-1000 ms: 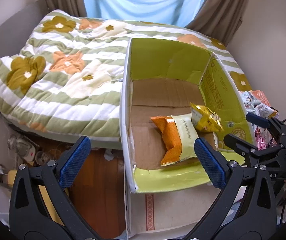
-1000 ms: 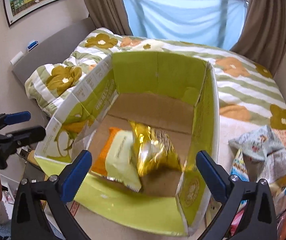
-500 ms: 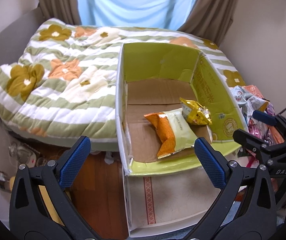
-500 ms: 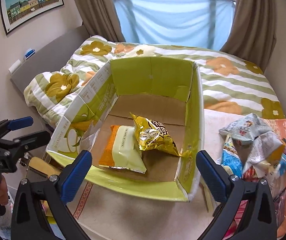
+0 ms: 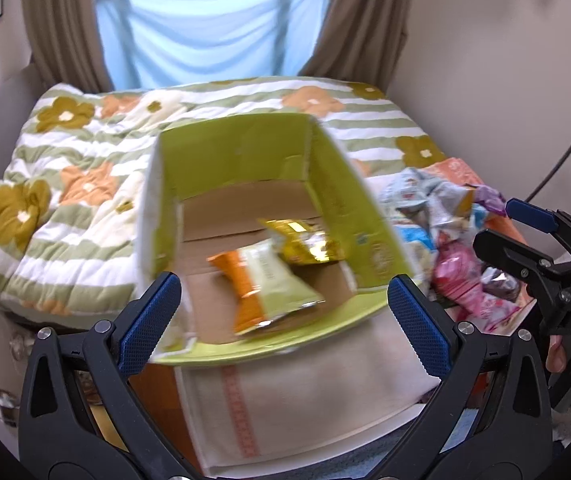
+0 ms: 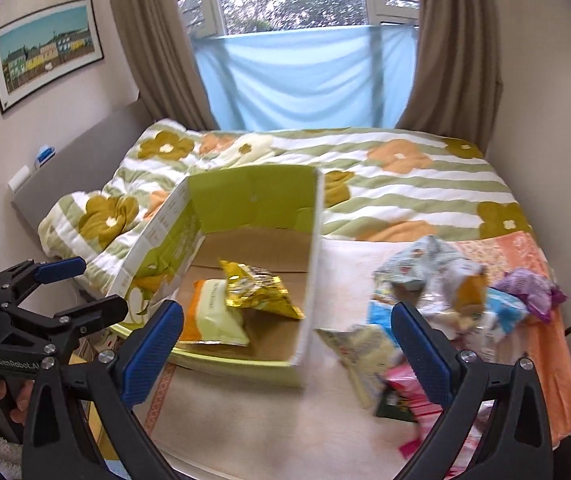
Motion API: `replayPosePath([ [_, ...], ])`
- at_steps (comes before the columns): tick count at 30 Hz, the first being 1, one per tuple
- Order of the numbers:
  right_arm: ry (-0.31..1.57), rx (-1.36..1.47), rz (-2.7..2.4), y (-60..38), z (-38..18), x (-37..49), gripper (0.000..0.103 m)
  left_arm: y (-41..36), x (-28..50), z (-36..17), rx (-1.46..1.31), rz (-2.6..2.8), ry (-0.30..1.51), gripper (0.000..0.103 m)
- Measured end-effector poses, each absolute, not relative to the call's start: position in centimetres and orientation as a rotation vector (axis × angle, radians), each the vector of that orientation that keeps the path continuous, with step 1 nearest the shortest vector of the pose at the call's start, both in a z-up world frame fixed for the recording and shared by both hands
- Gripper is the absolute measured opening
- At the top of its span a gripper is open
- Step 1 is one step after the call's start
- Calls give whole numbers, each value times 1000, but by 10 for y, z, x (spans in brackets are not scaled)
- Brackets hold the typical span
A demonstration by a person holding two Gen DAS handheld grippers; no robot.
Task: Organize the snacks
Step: 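Move both tools back over the snack pile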
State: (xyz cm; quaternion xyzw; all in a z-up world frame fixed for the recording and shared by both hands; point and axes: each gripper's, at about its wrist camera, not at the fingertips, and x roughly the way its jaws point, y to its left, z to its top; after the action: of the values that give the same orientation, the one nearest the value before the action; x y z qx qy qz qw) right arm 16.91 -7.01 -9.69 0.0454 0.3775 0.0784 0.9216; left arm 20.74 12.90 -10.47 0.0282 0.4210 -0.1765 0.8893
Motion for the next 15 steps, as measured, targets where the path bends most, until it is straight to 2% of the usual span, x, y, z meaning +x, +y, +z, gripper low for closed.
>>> replayPosePath([
  [15, 807, 23, 107, -244, -92, 109, 103, -65, 163, -114, 69, -449, 892, 102],
])
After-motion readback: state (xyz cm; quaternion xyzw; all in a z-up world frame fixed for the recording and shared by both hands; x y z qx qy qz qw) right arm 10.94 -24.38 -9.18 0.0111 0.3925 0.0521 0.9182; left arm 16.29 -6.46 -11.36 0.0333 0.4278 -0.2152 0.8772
